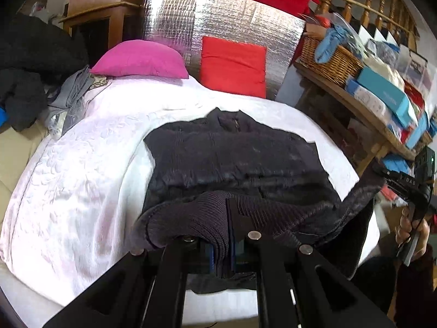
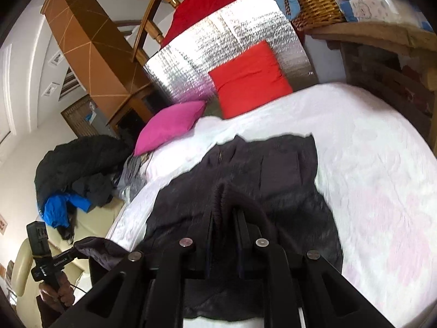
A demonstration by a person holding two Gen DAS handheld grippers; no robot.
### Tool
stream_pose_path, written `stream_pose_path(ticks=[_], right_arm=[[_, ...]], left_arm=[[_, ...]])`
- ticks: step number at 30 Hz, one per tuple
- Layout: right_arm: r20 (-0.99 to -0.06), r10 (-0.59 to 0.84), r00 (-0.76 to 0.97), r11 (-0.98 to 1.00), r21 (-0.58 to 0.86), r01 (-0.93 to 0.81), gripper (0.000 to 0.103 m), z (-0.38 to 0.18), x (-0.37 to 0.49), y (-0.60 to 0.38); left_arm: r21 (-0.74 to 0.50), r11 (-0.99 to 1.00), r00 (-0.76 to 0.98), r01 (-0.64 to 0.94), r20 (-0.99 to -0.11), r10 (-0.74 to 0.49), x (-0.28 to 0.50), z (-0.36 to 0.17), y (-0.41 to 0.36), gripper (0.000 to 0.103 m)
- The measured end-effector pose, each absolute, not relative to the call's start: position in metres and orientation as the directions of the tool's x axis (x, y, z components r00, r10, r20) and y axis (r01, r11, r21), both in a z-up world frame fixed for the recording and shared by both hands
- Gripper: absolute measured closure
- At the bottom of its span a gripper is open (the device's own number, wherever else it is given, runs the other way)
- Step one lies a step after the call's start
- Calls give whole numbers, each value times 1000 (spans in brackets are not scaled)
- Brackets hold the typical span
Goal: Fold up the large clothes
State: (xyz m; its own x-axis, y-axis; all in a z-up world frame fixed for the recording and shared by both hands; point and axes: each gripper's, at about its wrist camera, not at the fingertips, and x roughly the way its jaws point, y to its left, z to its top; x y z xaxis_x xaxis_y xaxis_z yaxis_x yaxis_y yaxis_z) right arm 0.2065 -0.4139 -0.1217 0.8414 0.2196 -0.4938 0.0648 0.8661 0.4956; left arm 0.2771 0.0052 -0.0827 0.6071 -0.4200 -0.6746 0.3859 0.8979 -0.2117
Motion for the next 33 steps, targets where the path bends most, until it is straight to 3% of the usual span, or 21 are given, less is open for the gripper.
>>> stream_pose_path(ticks=[3,9,11,12,13,17,20,21,23,24,26,29,31,33], right_arm=[[-501,231,834,853,517,75,88,-127,229,-428],[-539,371,756,679,713,175,82,-190,263,-478],[-558,355,750,654,722,228,64,-206,262,-490],[-557,356,751,641,730,238,31,-211,261,-494],[-551,359,754,625,741,244,9,-215,259,-499],[-513,351,784,661,728,180,8,-211,258,-498],[-551,370,748,727,673,135,9,-208,270,-478],[-579,389,717,742,658,128,9,-212,278,-470],[-623,415,663,758,640,127,9,-223,291,-460],[-650,417,636,772,622,129,9,-229,298,-456],[-719,383,580,816,558,152,10,-242,310,-449],[-740,464,486,796,590,138,20,-261,313,-440],[-764,455,458,833,547,84,33,-259,302,-423],[-773,432,465,865,501,29,35,-254,288,-408]], left_arm=[[-243,898,591,368,-685,-427,301,-90,3,94],[-330,901,503,281,-749,-431,338,-136,6,94],[-346,904,481,252,-765,-427,350,-152,9,94],[-371,899,466,232,-769,-438,357,-161,12,93],[-396,893,453,215,-770,-450,363,-170,14,91],[-512,847,389,145,-757,-525,385,-206,25,91],[-618,781,363,87,-710,-603,388,-212,42,90],[-644,761,360,82,-693,-625,387,-209,47,84],[-670,731,407,127,-637,-655,378,-192,60,61],[-642,752,462,149,-628,-627,370,-182,68,33],[-574,806,547,147,-631,-550,356,-170,81,14],[-587,800,575,122,-615,-539,343,-172,108,14],[-613,787,568,71,-624,-537,340,-183,122,14],[-629,775,528,60,-639,-559,340,-196,125,14]])
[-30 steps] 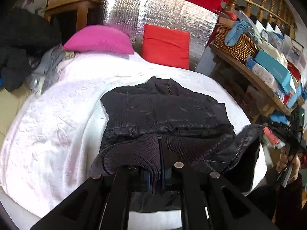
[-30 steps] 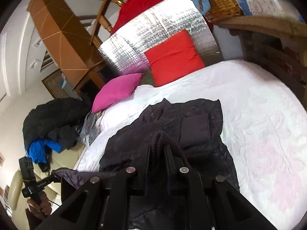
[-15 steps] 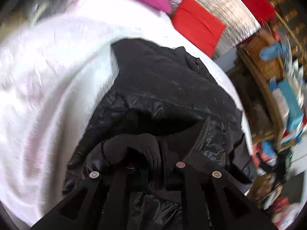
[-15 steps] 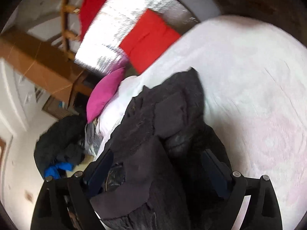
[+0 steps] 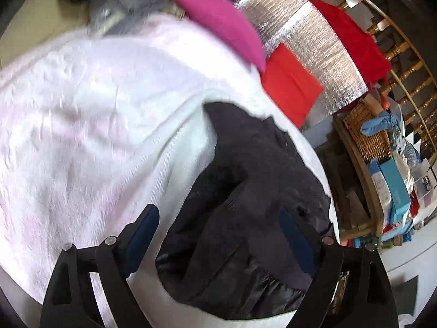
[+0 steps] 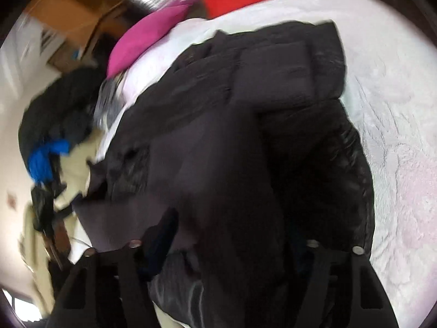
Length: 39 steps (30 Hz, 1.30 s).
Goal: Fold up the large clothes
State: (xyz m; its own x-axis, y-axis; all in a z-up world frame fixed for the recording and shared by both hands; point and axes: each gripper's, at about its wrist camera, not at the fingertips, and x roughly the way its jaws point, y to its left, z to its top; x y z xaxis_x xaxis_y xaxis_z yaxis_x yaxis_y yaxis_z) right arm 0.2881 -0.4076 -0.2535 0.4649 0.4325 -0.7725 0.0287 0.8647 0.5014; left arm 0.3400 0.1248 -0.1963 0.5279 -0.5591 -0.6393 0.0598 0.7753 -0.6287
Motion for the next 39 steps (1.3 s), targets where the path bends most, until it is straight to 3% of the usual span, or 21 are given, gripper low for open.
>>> stream_pose_path(ticks=[5,12,14,15,16,19,24,29,34,39], right_arm=[[-793,421,440,873,486,40,36,-262,281,-405],[-755,451,475,829,552,91,33,-262,291,-406],[-752,440,491,848,528,48,46,-260,293,-398],[-760,422,494,865,501,34,72,-258,292,-393],[-769,402,497,880,474,22,76,-257,293,-389],[-761,370,533,894,447,17,84,-247,288,-384],[-672,320,668,908,419,-13,87,-205,277,-384],[-581,278,765,905,426,-5,88,-168,289,-401],[-543,217,811,907,420,39,88,-139,344,-434],[-539,179,823,883,457,107,88,-145,432,-469]], left_arm=[[-604,779,467,169,-647,-603,349,-201,89,14],[-481,828,445,287,-699,-560,370,-200,43,15],[-397,859,469,325,-720,-511,370,-197,31,33],[-339,874,485,349,-732,-478,367,-196,25,57],[-311,878,494,364,-735,-465,364,-194,24,77],[-274,871,522,408,-713,-469,356,-186,23,84],[-345,844,581,411,-614,-534,350,-156,44,86],[-395,845,617,361,-578,-534,393,-110,59,87],[-370,871,638,324,-594,-490,473,-75,36,87],[-339,902,627,268,-650,-431,565,-92,0,87]])
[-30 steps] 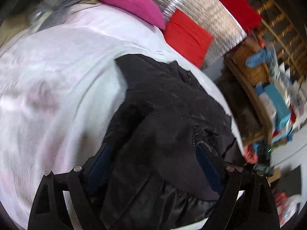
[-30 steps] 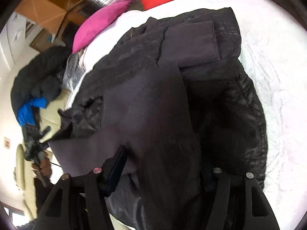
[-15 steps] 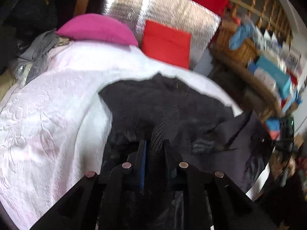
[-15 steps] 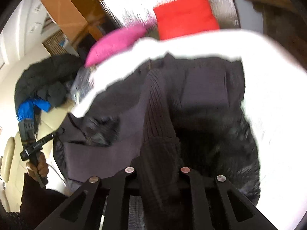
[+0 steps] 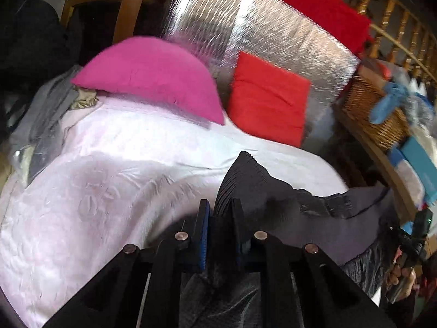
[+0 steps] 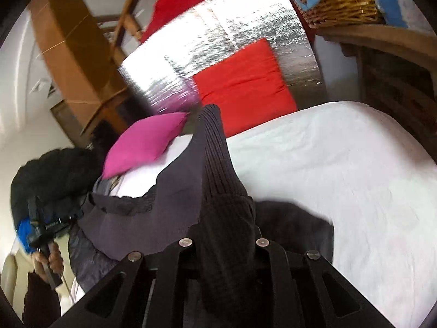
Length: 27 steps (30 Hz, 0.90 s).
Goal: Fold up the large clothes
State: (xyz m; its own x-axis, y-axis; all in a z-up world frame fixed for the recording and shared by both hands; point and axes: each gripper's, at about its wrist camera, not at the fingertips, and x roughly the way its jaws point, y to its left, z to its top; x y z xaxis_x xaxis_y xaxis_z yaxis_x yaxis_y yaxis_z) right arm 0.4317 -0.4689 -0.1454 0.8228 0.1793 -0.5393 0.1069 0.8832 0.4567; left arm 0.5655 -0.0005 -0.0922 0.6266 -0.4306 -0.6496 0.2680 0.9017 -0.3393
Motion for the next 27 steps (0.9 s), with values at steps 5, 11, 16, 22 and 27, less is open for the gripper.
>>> stream_pose_path(ticks=[5,11,16,22,27], right_arm=[[-624,144,768,864,458,210,88,-205,520,-488],[-671,230,704,761,575,299,87,-277,553,-519],[-598,342,725,647,709,280,64,-278,536,-541],[-536,256,804,616,732,292,17,-246,484,-554],[-610,214,763,720,626,298,17,-222,456,-537]], left_arm=[[-295,939,584,176,-737,-340,633,-157,-26,87],[-316,947,514,63,-803,-302,663,-223,-22,82],[-452,892,526,-9,-761,-380,645,-221,4,37],[-546,837,605,-43,-681,-413,571,-191,39,25],[-509,850,636,-136,-703,-319,495,-190,52,25]])
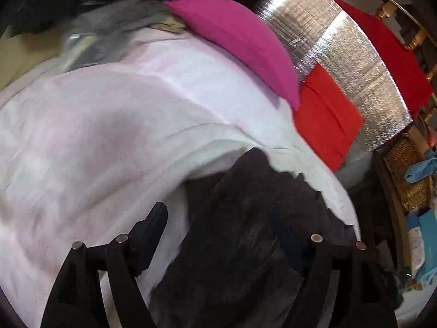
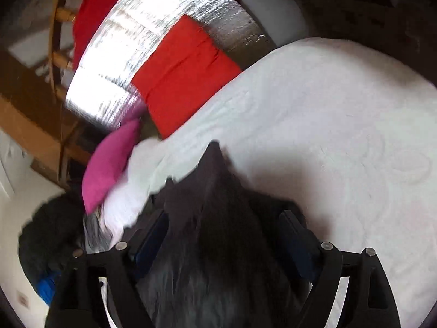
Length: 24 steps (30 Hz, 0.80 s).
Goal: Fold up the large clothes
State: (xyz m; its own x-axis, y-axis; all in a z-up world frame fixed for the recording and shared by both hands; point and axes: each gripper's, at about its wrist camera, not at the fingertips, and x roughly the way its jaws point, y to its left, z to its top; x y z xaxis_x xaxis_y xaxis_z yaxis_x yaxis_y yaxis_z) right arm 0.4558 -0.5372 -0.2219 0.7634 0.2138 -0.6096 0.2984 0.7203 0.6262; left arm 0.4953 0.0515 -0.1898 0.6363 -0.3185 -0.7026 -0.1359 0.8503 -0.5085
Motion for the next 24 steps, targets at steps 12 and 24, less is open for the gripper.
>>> stream_pose_path(ticks=[12,24], right_arm=[[-753,102,650,860,395,322,75,-252,440,-501],[-736,-84,672,879,263,398,92,-226,413,-501]], left_arm=[[-586,793,530,-169,-732,-428,495,-236,67,60],[-479,875,545,-66,-752,-371,512,-227,28,64]])
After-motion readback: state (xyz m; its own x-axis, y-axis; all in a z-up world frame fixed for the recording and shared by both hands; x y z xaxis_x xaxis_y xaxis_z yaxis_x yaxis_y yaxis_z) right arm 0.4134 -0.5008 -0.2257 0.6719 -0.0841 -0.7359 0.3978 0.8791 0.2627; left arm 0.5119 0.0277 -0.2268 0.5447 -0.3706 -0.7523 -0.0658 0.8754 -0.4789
